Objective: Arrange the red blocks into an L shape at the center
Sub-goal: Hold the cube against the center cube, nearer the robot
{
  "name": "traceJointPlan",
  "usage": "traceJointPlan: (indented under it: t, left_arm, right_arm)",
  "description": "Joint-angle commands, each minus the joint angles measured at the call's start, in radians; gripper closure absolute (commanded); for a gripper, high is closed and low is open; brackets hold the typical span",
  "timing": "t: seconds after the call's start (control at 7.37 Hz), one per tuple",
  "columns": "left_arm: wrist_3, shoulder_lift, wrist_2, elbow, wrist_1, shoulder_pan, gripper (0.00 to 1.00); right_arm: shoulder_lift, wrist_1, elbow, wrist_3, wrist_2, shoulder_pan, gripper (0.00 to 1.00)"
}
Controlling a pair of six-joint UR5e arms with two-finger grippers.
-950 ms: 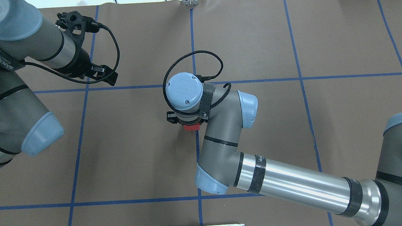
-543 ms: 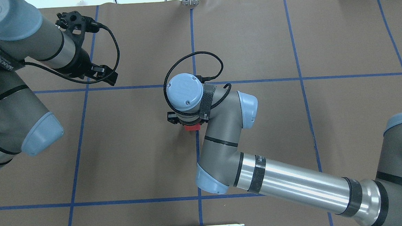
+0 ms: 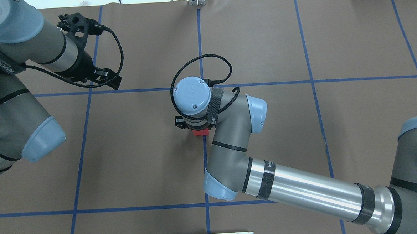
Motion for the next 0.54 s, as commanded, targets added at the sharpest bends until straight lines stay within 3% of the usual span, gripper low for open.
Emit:
traceJointPlan:
  t: [0.0,0.41]
  left_arm:
    - [0.001,0.001,0.001,0.0,0.0,0.0,0.0]
    - [0.001,0.001,0.001,0.0,0.0,0.0,0.0]
  right_arm:
    - [0.002,0.0,-0.005,0.001,-0.001,0.0,1.0]
    - [0.008,0.0,-0.014,0.003,-0.001,0.0,1.0]
